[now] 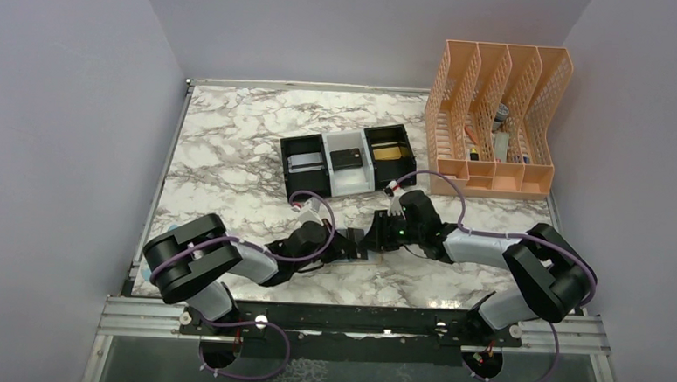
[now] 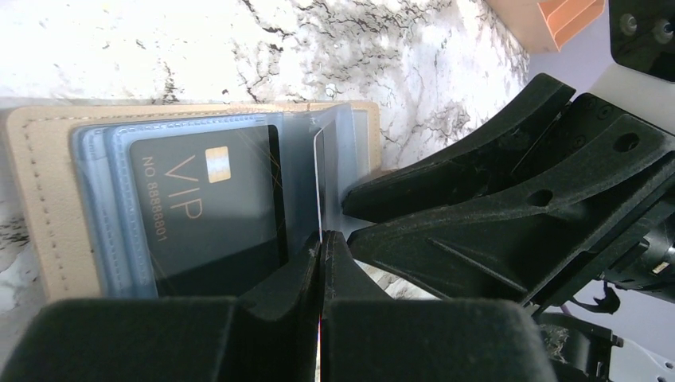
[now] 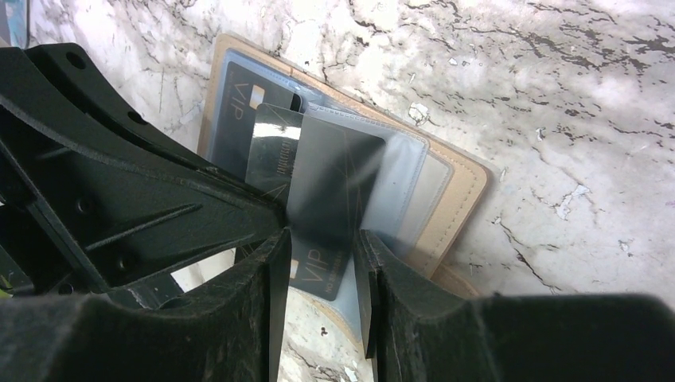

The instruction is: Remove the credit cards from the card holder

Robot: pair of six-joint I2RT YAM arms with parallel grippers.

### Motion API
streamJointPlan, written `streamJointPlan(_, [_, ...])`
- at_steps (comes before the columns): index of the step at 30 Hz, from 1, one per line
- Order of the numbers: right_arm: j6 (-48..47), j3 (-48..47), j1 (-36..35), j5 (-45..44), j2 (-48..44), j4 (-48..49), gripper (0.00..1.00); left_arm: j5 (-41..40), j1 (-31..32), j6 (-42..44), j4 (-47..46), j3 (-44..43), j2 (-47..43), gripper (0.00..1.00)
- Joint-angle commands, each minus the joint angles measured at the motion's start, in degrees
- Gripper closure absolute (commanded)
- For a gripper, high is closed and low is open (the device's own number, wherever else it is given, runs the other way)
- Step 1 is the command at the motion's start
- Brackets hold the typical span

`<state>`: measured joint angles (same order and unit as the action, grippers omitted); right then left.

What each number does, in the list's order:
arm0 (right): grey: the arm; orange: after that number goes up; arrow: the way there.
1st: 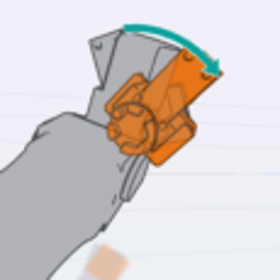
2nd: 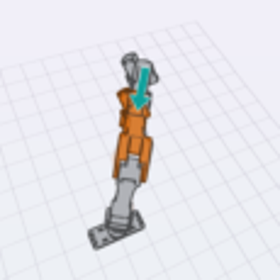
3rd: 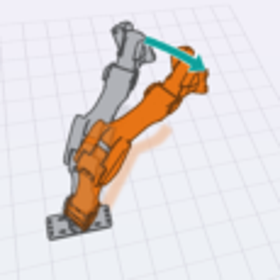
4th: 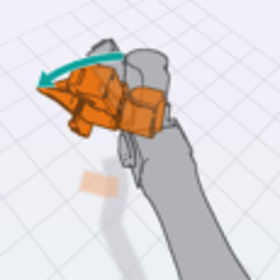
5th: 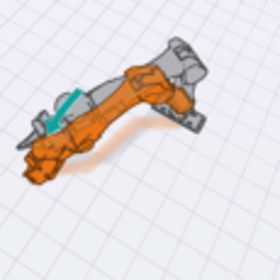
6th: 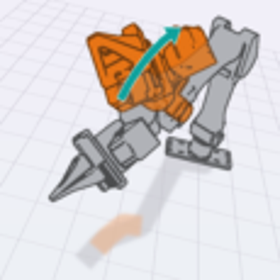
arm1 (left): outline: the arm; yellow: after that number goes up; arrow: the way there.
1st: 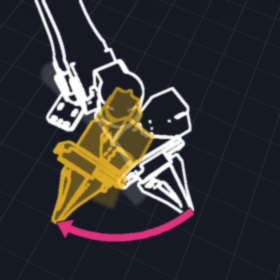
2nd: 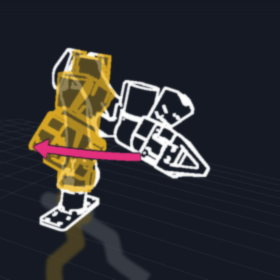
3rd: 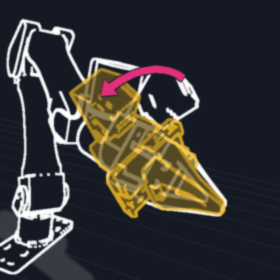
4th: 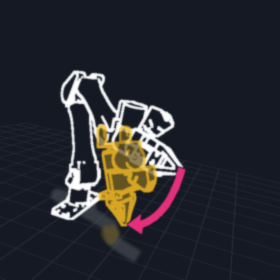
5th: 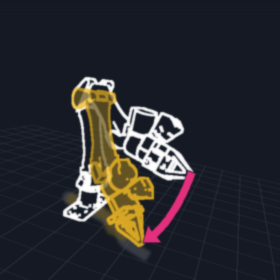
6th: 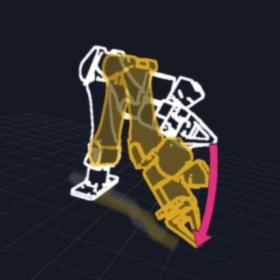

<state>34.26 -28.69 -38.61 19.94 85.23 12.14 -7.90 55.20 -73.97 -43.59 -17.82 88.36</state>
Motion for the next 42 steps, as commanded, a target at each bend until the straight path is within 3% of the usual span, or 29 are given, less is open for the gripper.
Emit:
streamJointPlan(1, [-1.8, 1.2, 0.3, -6.8, 3.0, -5.7, 0.63, 0.4, 0.5, 0.2, 0.6, 1.7, -1.9, 1.0])
streamJointPlan(10, [-2.1, 0.8, 0.6, -6.4, 2.2, -6.4, 0.63, -1.6, 0.4, 2.9, 6.3, 2.1, -8.1, 1.0])
streamJointPlan(22, [-4.4, -2.8, 0.6, -4.8, -9.2, -11.9, 0.62, -7.8, 0.2, 12.7, 34.6, -5.1, -24.5, 1.0])
streamJointPlan(25, [-5.4, -3.6, 0.7, -3.7, -12.5, -13.3, 0.59, -9.1, 0.1, 14.8, 39.3, -6.4, -27.4, 1.0])
streamJointPlan(29, [-5.7, -3.2, 0.7, -3.3, -17.5, -13.5, 0.48, -9.0, 0.0, 16.4, 40.1, -5.8, -30.4, 1.0])
streamJointPlan(33, [-4.8, -2.1, 0.6, -8.2, -21.8, -13.6, 0.26, -2.0, -2.2, 22.4, 39.8, -6.9, -30.1, 1.0])
streamJointPlan(36, [-4.0, -1.3, 1.3, -10.8, -23.8, -13.7, 0.18, 5.6, -5.2, 25.7, 40.6, -8.4, -29.7, 1.0])
streamJointPlan(38, [-2.9, 0.0, 4.6, -5.6, -24.4, -11.7, 0.17, 8.7, -8.1, 25.1, 38.6, -6.8, -32.1, 1.0])
streamJointPlan(42, [1.6, 4.5, 16.3, 15.7, -22.9, -1.9, 0.17, 21.2, -18.5, 20.0, 28.0, 0.7, -39.0, 1.0])
